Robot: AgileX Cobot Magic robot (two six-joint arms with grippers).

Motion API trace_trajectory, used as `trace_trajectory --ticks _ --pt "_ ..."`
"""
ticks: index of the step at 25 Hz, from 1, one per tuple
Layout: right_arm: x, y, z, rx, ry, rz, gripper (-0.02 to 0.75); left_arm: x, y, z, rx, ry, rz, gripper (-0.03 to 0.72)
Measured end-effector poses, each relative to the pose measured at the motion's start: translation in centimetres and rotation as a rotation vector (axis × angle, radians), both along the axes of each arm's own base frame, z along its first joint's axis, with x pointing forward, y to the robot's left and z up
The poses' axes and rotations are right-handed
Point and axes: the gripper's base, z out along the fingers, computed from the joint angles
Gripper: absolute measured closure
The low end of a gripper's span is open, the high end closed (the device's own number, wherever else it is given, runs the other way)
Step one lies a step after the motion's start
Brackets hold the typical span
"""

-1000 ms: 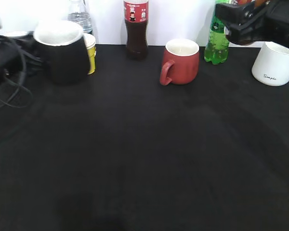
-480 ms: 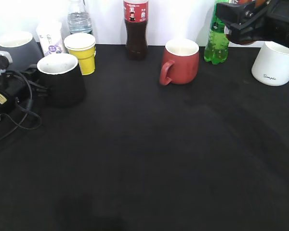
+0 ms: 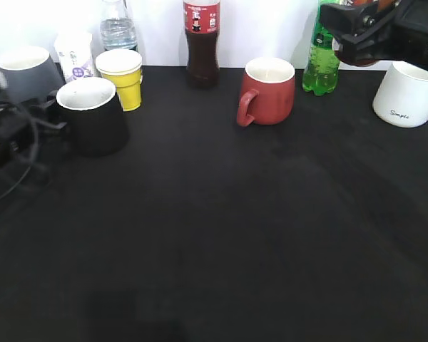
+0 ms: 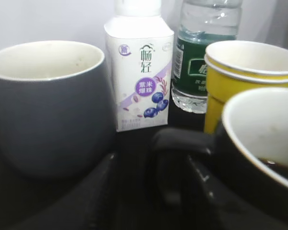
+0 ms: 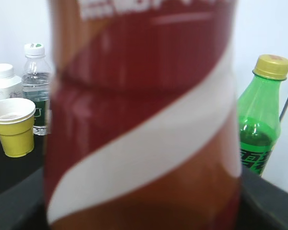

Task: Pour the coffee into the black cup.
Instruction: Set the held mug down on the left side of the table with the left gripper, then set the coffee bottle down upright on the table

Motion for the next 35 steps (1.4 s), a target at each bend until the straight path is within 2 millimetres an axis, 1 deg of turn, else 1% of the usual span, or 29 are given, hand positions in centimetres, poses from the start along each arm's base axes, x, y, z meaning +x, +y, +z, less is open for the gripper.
trace_trajectory --ticks 3,4,5,7,8,9,10,11,14,16,21,24,29,33,35 --pt "0.0 0.0 0.0 0.004 0.002 -0.004 0.209 -2.6 0.4 0.3 0.013 0.065 0.001 0.357" --pt "0.1 -0.2 -0.1 0.015 0.021 -0.024 0.209 -3.6 0.5 0.9 0.018 0.077 -0.004 0.357" --pt "0.3 -0.4 -0.5 0.035 0.062 -0.06 0.209 -4.6 0.4 2.0 0.03 0.067 -0.029 0.357" --pt "1.1 -0.6 -2.2 0.06 0.137 -0.112 0.21 -6.3 0.1 4.7 0.059 0.024 -0.097 0.357" --pt "1.6 -0.6 -3.5 0.052 0.177 -0.121 0.21 -7.0 0.0 6.3 0.075 -0.006 -0.116 0.357" --pt "2.2 -0.4 -5.5 0.023 0.228 -0.126 0.21 -7.6 0.1 7.6 0.078 -0.028 -0.118 0.357" --pt "2.4 -0.4 -6.2 0.009 0.24 -0.126 0.21 -8.1 0.2 8.7 0.077 -0.058 -0.118 0.357" --pt "2.8 -0.3 -7.4 -0.012 0.253 -0.129 0.21 -8.4 0.2 9.2 0.079 -0.072 -0.117 0.357" --pt "4.1 -0.6 -10.9 -0.023 0.256 -0.193 0.21 -8.5 0.3 9.3 0.087 -0.057 -0.116 0.357" --pt "4.8 -1.0 -12.7 0.023 0.222 -0.264 0.21 -8.5 0.3 9.3 0.086 -0.057 -0.116 0.357" --pt "5.3 -1.2 -16.4 0.059 0.165 -0.301 0.21 -8.5 0.2 9.3 0.086 -0.057 -0.117 0.36" --pt "5.3 -1.3 -16.6 0.071 0.138 -0.305 0.21 -8.5 0.2 9.3 0.086 -0.057 -0.117 0.366" --pt "5.3 -1.3 -17.0 0.054 0.177 -0.305 0.209 -8.5 0.2 9.3 0.089 -0.057 -0.119 0.374" --pt "5.0 -1.4 -17.5 0.034 0.222 -0.306 0.163 -8.5 0.2 9.3 0.089 -0.057 -0.119 0.379" --pt "4.7 -1.4 -17.4 0.024 0.249 -0.307 0.157 -8.5 0.2 9.3 0.089 -0.057 -0.119 0.379"
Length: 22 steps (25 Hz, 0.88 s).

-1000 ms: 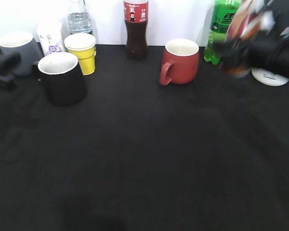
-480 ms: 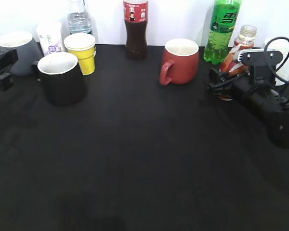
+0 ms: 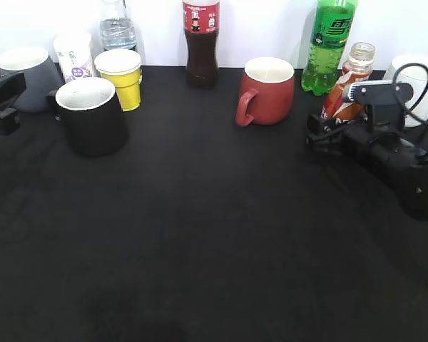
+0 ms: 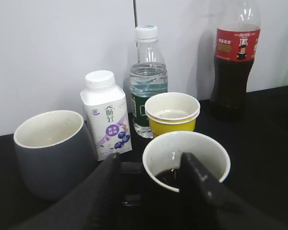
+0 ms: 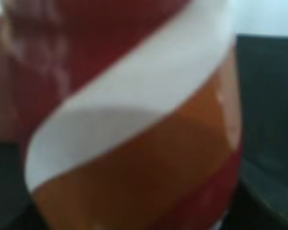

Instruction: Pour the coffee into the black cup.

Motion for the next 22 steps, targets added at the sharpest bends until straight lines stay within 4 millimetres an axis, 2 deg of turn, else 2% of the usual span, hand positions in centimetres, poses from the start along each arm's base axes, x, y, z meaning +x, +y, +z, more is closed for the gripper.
trace_trajectory --ticks 3,5,9,11,14,16,18,22 --pt "-1.2 -0.3 -0.8 -0.011 0.045 0.0 0.151 0.0 0.0 0.0 0.001 0.005 0.001 0.379" --pt "-1.9 -0.5 -0.4 -0.011 0.049 -0.001 0.15 0.0 0.1 -0.3 0.01 0.031 0.006 0.379" --pt "-3.3 -0.7 1.6 -0.027 0.108 0.021 0.15 -0.1 0.3 -1.2 0.018 0.13 0.034 0.379" --pt "-4.0 -0.8 2.6 -0.047 0.192 0.028 0.15 -0.4 0.6 -2.2 -0.007 0.264 0.073 0.372" --pt "-5.6 -1.2 5.3 -0.074 0.321 0.034 0.15 -0.8 1.0 -3.3 -0.063 0.461 0.156 0.332" --pt "-7.2 -1.6 7.3 -0.089 0.408 0.036 0.15 -0.9 0.4 -1.9 -0.057 0.579 0.194 0.319" --pt "-8.4 -1.8 9.9 -0.084 0.5 0.028 0.15 -1.3 -0.8 0.9 -0.067 0.667 0.201 0.316" --pt "-10.7 -2.1 16.2 -0.051 0.563 0.041 0.15 -4.5 -2.1 5.9 -0.018 0.707 0.137 0.326"
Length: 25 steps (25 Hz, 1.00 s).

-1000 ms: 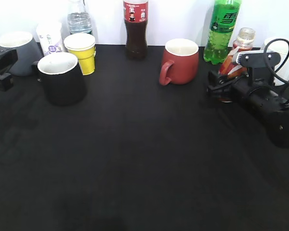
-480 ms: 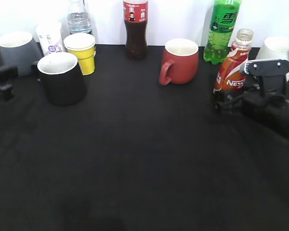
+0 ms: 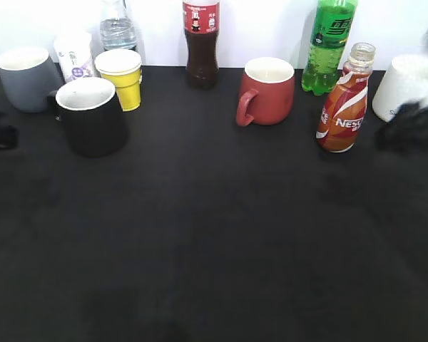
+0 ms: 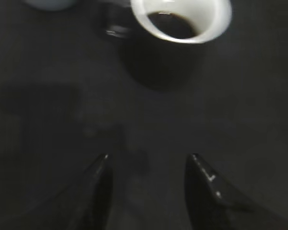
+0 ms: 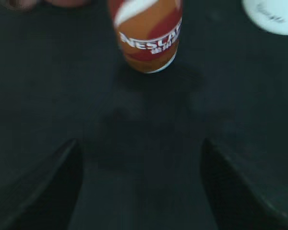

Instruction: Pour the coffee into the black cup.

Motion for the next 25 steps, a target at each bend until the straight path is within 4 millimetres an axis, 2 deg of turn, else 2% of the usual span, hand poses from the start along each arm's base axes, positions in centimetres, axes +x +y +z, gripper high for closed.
trace_trajectory --ticks 3,6,7,9,12,14,16,25 --pt "-4.5 -0.5 4.5 0.095 0.003 0.007 0.15 -4.3 1.4 2.8 0.032 -0.044 -0.048 0.364" --pt "-10.8 -2.2 7.4 0.083 -0.042 0.046 0.15 -10.1 3.9 5.2 0.027 -0.139 -0.061 0.384" --pt "-12.5 -2.9 7.4 0.042 -0.058 0.049 0.15 -11.7 4.5 5.3 0.018 -0.177 -0.062 0.388" --pt "-15.9 -4.4 6.1 -0.017 -0.112 0.04 0.15 -14.4 5.7 4.0 0.028 -0.198 -0.073 0.39" --pt "-19.5 -5.9 3.4 -0.046 -0.178 0.009 0.15 -17.1 6.8 2.1 0.036 -0.218 -0.082 0.39" --pt "-20.6 -6.7 2.2 -0.072 -0.212 -0.044 0.15 -17.9 7.2 1.1 0.052 -0.236 -0.099 0.396" --pt "-20.8 -7.2 2.0 -0.088 -0.224 -0.083 0.15 -17.9 7.1 0.1 0.067 -0.218 -0.121 0.4" --pt "-20.8 -7.2 2.0 -0.089 -0.223 -0.092 0.15 -17.9 7.0 0.1 0.069 -0.219 -0.14 0.441"
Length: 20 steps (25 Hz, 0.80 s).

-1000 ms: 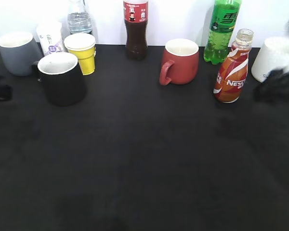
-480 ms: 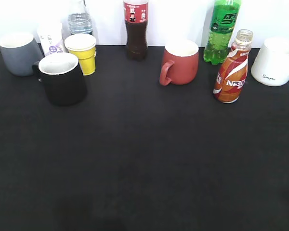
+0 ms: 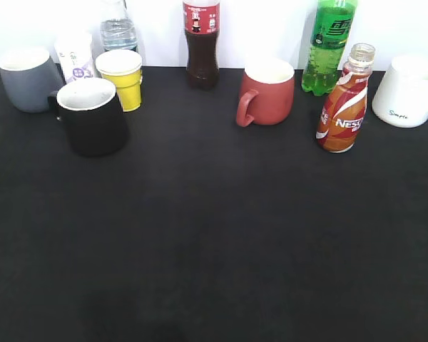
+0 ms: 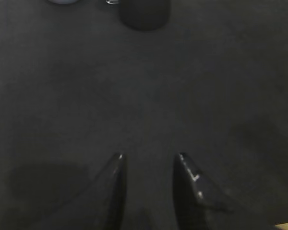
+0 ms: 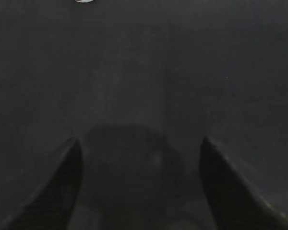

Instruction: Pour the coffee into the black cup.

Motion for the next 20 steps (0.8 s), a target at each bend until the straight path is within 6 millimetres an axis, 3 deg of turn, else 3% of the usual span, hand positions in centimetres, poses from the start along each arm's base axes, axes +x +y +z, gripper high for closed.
trace_trajectory --ticks 6,10,14,20 --pt "-0.2 -0.1 0.0 0.003 -0.011 -0.035 0.15 0.0 0.0 0.0 -0.001 0.0 0.007 0.45" --pt "-2.4 -0.6 0.2 0.025 -0.144 -0.208 0.15 -1.4 0.6 0.1 -0.027 -0.085 0.18 0.45" --pt "-3.2 -0.7 0.2 0.03 -0.19 -0.237 0.15 -2.8 0.7 0.1 -0.037 -0.166 0.373 0.45" --pt "-3.2 -0.7 0.2 0.031 -0.19 -0.237 0.15 -2.8 0.7 0.0 -0.035 -0.166 0.394 0.45"
